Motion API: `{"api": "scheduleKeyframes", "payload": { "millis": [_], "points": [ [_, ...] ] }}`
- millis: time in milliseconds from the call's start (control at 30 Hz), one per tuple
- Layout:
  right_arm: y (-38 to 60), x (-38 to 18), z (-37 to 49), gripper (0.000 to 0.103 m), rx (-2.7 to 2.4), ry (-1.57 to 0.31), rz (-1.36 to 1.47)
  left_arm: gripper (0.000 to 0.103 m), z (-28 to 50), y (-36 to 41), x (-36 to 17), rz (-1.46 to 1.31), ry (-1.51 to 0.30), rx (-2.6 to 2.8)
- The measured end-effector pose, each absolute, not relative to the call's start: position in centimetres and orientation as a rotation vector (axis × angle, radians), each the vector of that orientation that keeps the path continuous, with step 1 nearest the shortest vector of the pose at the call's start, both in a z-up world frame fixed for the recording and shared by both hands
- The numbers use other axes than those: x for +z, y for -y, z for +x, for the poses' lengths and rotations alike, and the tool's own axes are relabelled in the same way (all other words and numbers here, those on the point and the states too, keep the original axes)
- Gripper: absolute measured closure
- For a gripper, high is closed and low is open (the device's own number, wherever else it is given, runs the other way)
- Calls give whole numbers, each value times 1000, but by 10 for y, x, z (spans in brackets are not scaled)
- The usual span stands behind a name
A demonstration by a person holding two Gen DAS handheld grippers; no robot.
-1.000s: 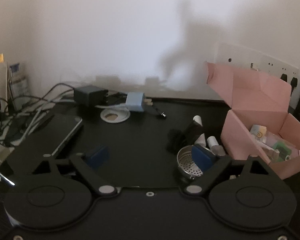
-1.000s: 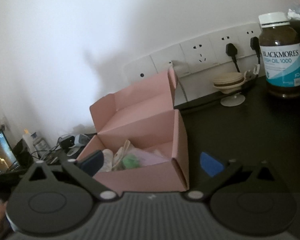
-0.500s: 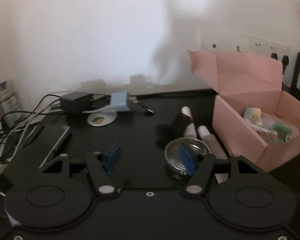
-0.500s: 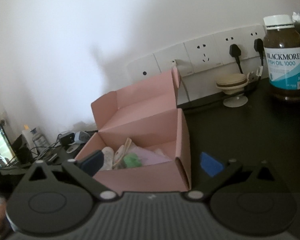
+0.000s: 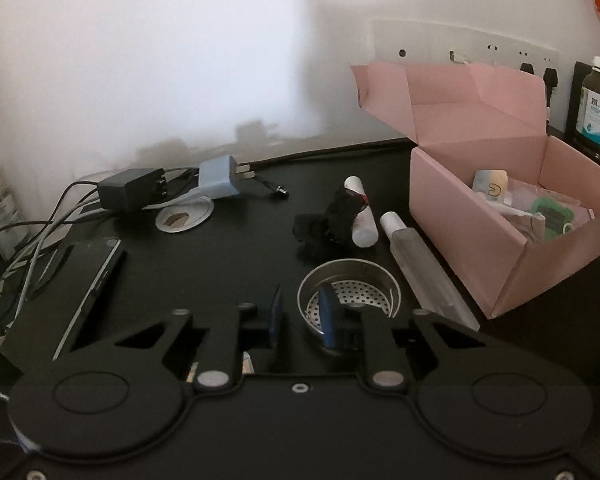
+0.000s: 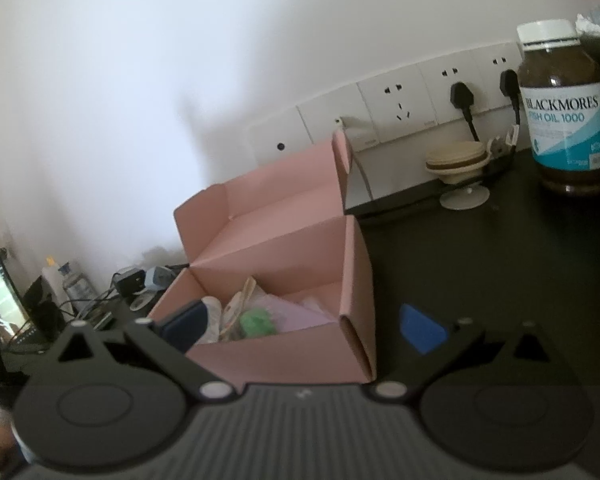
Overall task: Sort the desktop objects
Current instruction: 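Reach the left tool to the metal mesh strainer and grasp its rim, then carry the strainer into the pink box and open the left tool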
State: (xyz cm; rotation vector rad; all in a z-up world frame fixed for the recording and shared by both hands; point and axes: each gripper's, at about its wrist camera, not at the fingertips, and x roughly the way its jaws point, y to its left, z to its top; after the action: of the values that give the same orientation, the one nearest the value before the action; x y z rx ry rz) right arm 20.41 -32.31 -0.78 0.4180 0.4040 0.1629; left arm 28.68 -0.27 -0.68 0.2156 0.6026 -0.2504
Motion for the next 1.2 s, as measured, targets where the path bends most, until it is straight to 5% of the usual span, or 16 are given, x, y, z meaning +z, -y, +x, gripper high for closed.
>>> {"api": "scheduleKeyframes", "payload": {
  "millis": [533,1200],
  "points": [
    [340,-7,201,1,150,-370,525,98,284,-5,4,120,-657,-307],
    [361,-9,197,1,122,-338,669,98,263,12,69,40,-515,-328]
  ]
}}
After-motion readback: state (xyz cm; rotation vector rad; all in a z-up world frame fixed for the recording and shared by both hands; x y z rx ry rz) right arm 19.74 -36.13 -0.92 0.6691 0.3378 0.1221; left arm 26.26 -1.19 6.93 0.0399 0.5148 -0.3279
